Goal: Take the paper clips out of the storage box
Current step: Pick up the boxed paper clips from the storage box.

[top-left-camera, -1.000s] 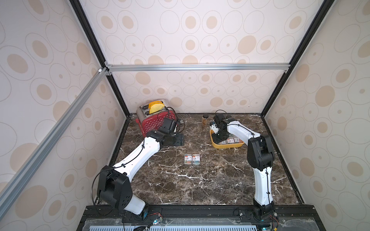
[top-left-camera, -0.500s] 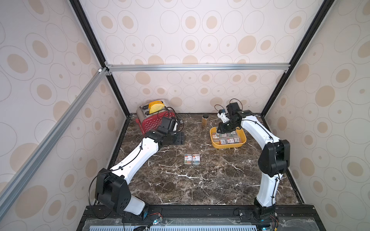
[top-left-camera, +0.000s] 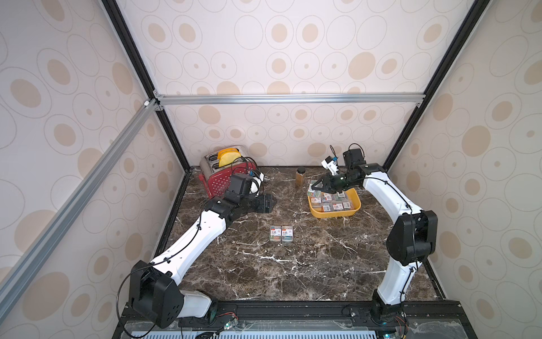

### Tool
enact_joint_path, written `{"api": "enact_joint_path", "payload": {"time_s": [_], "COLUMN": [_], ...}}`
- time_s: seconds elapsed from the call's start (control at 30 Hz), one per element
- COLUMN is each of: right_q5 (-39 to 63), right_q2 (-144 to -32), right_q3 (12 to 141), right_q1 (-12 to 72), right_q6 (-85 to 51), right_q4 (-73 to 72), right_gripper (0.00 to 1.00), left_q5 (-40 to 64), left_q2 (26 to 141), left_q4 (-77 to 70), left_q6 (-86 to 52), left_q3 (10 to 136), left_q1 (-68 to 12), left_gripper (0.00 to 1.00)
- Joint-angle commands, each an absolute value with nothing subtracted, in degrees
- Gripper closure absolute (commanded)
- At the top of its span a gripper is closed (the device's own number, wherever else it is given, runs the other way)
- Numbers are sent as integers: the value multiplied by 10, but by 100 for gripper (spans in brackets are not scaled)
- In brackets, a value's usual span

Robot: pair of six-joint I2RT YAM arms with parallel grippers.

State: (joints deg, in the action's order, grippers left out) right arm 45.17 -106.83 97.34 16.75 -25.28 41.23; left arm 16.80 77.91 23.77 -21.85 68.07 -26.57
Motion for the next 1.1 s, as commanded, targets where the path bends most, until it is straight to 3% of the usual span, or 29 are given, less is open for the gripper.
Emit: {"api": "enact_joint_path", "payload": {"time_s": [0.0, 0.4, 1.07], "right_q5": [493, 459, 468], "right_q2": [-1033, -1015, -994], "right_q3": [963, 950, 946], "right_q1": [176, 227, 265], "right_q6": [-309, -327, -331], "right_q4": [364, 351, 345], "right_gripper": [74, 74, 75], "left_q5": [186, 203, 186], "left_q2": [783, 854, 898], "left_q4": [196, 169, 149], "left_q6": [-190, -191, -189], "left_q3": [688, 753, 779], "left_q1": [-287, -342, -369], "left_gripper": [21, 16, 11]}}
